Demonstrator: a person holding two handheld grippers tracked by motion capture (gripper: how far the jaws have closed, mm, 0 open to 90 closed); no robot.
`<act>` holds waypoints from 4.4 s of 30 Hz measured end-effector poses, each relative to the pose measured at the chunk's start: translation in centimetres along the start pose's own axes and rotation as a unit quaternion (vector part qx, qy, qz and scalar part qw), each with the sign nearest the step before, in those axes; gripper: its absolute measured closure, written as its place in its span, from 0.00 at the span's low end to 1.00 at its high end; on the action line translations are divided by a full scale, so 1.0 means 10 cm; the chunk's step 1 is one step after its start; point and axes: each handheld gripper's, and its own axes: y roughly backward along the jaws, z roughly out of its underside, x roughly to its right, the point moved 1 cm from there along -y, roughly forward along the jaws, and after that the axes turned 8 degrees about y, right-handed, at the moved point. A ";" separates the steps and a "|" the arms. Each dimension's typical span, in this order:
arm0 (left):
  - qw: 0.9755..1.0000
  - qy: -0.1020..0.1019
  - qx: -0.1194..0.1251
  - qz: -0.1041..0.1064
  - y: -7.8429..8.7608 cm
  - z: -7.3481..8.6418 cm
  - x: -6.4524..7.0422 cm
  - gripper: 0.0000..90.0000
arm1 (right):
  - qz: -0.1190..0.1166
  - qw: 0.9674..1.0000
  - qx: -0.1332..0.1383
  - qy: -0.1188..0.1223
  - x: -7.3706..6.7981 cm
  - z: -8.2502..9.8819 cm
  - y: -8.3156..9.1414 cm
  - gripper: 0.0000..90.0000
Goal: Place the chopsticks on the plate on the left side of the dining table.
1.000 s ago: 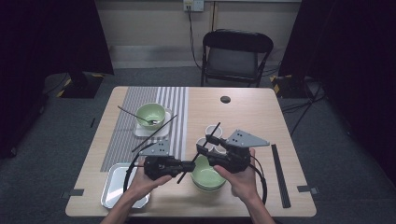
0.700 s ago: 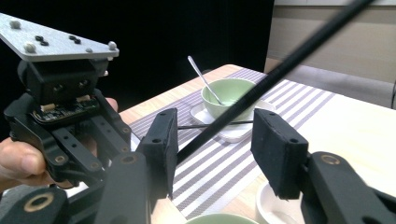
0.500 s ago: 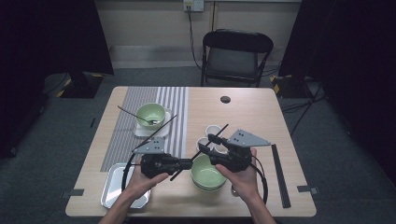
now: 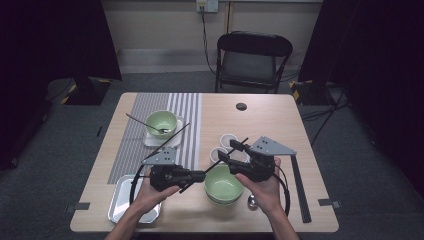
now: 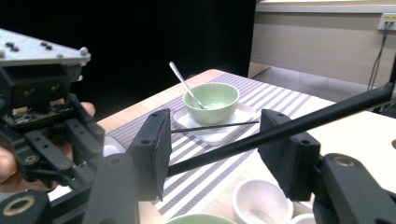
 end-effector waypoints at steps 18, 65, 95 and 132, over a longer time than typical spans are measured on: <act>1.000 0.003 0.009 -0.006 0.06 -0.02 -0.01 0.95 | 0.016 1.000 -0.013 -0.020 0.13 0.11 0.00 0.47; 0.999 0.013 0.017 -0.031 0.21 -0.01 -0.15 0.95 | 0.009 0.999 -0.036 -0.039 0.23 0.17 0.00 0.31; 0.996 0.024 0.033 -0.083 0.49 -0.10 -0.40 0.95 | 0.064 0.994 -0.073 -0.048 0.50 0.52 0.43 0.29; 0.984 0.056 0.029 -0.165 0.76 -0.30 -1.07 0.95 | 0.173 0.964 -0.171 -0.109 1.12 1.42 1.07 0.29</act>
